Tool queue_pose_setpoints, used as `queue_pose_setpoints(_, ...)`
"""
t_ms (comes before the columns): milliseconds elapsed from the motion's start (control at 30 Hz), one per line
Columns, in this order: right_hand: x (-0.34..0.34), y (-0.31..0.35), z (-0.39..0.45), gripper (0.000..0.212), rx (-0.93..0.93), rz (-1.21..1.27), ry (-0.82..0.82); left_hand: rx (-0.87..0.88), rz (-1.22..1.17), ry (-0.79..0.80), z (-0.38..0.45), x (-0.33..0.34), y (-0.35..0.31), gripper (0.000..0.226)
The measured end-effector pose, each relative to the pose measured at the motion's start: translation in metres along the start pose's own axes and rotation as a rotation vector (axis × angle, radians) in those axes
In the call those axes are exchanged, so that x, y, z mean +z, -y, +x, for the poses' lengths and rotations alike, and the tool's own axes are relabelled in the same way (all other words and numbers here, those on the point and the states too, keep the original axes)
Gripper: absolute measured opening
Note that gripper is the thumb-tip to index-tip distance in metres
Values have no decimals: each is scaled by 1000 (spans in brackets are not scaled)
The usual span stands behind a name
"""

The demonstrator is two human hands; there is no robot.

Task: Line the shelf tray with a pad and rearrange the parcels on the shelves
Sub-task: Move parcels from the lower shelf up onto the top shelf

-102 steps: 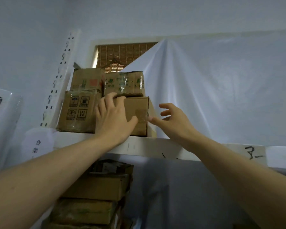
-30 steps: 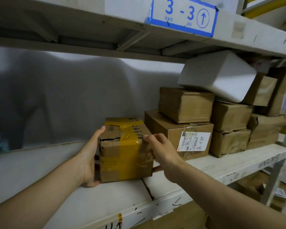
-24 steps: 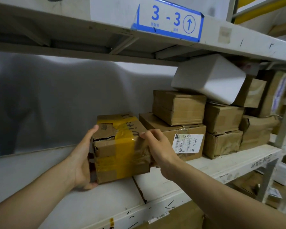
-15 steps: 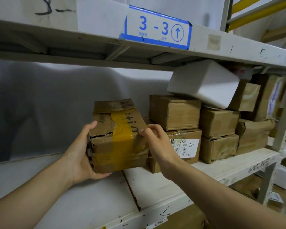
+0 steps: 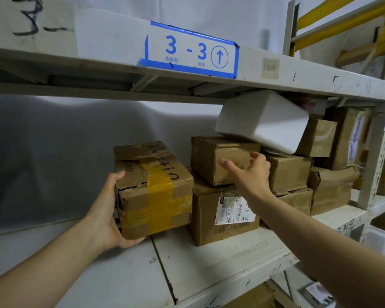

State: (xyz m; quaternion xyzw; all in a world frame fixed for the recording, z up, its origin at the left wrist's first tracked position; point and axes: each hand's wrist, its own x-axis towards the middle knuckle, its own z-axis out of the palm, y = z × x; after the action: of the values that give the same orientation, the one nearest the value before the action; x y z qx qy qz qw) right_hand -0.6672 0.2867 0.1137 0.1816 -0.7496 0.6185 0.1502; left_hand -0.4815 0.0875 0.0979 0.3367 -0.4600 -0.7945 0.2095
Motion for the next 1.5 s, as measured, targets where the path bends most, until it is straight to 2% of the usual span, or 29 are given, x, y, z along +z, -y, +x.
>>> queue_pose_setpoints(133,-2,-3,17,136,4,-74,-19,-7,0,4,5,7,0,61)
queue_pose_setpoints(233,2,-2,27,142,33,-56,-28,-20,6,5,10,8,-1,61)
queue_pose_setpoints(333,7,-2,39,135,96,6,-41,-37,11,11,15,8,-3,62)
queue_pose_setpoints(500,16,2,54,111,179,23,-122,-50,37,27,19,6,-6,65)
queue_pose_setpoints(567,19,4,57,106,222,50,-95,-50,54,40,21,6,-7,63)
queue_pose_setpoints(700,28,7,56,125,281,217,3,-51,69,50,24,6,-10,62)
queue_pose_setpoints(833,34,5,62,112,319,328,74,-48,88,42,25,3,-13,66)
queue_pose_setpoints(1067,37,16,59,121,450,379,172,-27,84,47,21,-8,-15,63)
queue_pose_setpoints(1233,36,26,49,87,426,385,261,-4,76,51,12,-21,-18,59)
queue_pose_setpoints(1400,38,34,39,114,417,379,294,26,41,48,1,-33,-16,60)
queue_pose_setpoints(1433,38,36,37,114,395,379,284,28,31,48,0,-34,-16,60)
queue_pose_setpoints(1500,38,41,31,100,358,371,257,32,13,37,-5,-38,-16,58)
